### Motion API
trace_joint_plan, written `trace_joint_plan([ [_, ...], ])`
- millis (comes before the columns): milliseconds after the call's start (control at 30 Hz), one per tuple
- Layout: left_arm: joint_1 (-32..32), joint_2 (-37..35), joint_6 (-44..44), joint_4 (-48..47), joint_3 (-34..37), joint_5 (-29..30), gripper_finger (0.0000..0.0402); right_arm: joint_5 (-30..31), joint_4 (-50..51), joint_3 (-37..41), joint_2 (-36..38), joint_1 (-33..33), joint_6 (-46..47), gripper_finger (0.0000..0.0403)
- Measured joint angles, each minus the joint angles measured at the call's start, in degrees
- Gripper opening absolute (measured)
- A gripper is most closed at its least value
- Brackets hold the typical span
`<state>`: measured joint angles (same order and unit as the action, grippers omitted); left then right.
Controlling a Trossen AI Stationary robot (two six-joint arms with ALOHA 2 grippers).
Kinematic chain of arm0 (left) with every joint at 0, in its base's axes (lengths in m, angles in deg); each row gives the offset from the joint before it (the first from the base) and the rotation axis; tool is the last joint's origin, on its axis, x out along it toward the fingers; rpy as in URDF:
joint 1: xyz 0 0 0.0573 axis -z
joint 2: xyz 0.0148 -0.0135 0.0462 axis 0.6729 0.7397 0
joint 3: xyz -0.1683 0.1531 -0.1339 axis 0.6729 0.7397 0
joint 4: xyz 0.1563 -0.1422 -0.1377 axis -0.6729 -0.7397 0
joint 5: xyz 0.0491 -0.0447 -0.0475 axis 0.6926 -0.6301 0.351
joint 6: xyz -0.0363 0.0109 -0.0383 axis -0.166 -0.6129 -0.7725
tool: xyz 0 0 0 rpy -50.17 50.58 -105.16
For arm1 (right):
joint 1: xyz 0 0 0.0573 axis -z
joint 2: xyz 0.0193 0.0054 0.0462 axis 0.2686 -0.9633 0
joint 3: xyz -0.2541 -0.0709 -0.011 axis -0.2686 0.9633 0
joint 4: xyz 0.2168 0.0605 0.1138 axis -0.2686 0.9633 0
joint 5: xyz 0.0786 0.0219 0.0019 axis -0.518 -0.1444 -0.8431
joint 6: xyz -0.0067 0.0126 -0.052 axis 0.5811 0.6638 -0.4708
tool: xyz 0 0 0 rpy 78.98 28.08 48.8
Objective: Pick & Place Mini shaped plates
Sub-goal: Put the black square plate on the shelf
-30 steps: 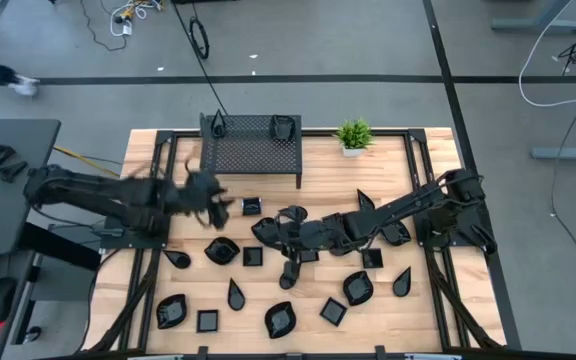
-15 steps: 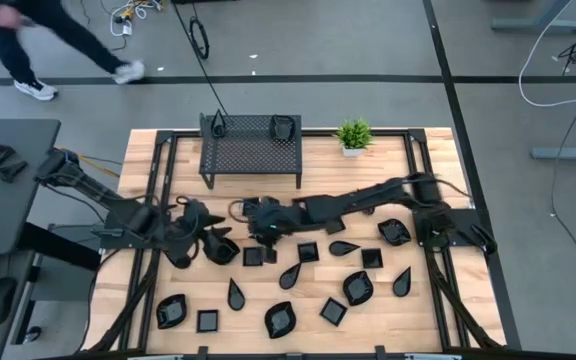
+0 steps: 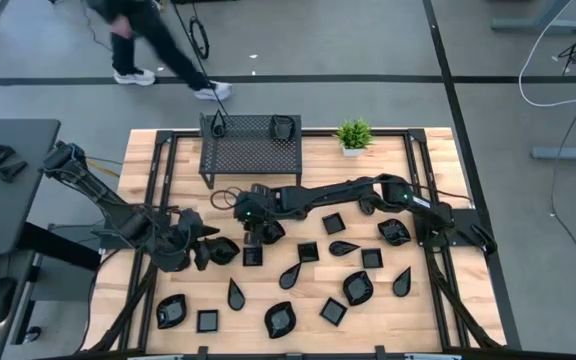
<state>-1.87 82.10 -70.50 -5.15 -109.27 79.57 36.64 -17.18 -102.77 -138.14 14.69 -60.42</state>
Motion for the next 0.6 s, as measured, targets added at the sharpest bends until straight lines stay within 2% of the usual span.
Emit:
trace_joint_plan([
  [400,4.01,0.01,-2.77,-1.43,0.00,4.35,0.0197,0.50,-8.40,6.87,-0.01,0.66,-3.43,0.0139],
  [600,4.01,0.02,-2.75,-1.43,0.00,4.37,0.0197,4.33,-9.37,9.55,-0.08,0.88,-4.14,0.0121],
])
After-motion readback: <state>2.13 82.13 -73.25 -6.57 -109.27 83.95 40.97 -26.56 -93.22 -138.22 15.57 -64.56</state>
